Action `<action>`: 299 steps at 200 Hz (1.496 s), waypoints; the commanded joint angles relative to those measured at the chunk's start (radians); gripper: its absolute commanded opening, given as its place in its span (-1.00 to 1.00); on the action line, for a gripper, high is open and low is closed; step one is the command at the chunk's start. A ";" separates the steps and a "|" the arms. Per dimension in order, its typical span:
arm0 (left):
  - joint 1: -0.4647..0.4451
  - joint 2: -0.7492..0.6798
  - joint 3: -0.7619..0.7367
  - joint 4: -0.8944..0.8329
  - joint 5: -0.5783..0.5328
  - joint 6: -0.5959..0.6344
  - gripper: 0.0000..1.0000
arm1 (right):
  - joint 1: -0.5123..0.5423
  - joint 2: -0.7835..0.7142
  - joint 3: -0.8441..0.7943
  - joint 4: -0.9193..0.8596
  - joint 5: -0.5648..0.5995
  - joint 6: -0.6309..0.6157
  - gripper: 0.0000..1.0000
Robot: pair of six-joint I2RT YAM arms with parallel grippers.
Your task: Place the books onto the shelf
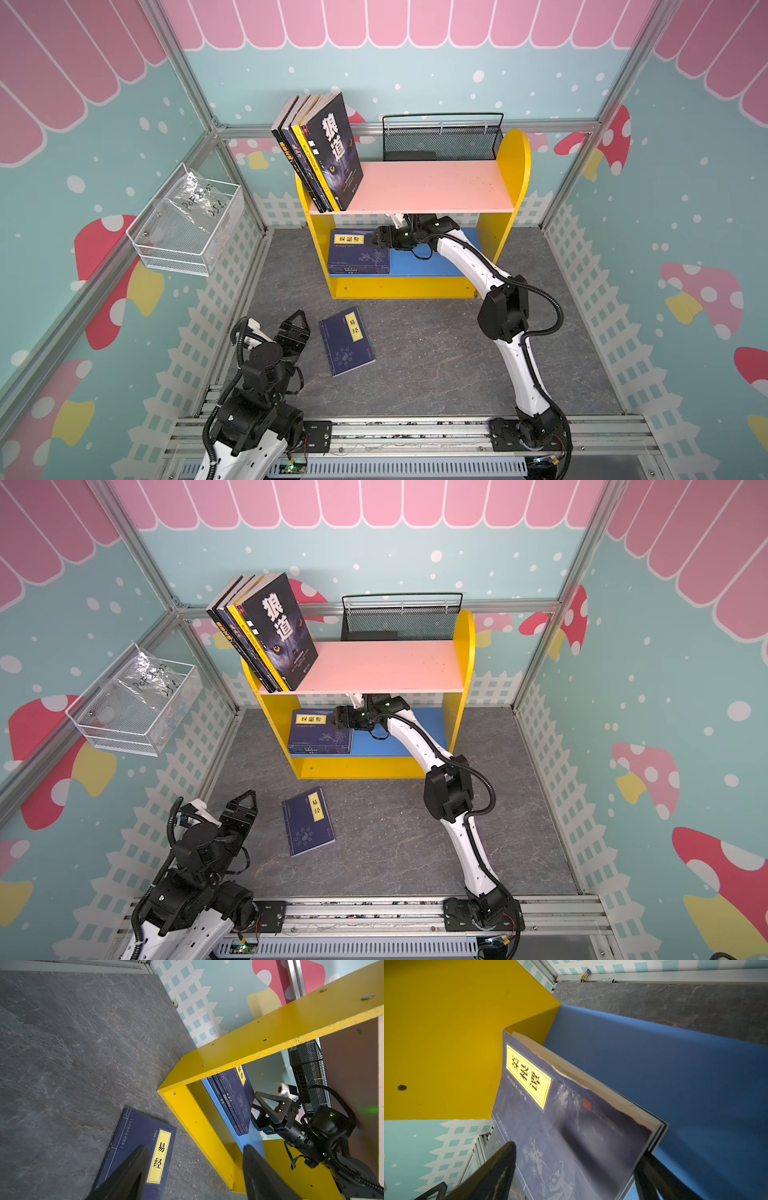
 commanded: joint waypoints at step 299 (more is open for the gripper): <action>0.001 0.398 -0.087 -0.096 0.338 0.186 0.99 | 0.427 -0.702 -1.303 0.643 0.400 0.187 0.73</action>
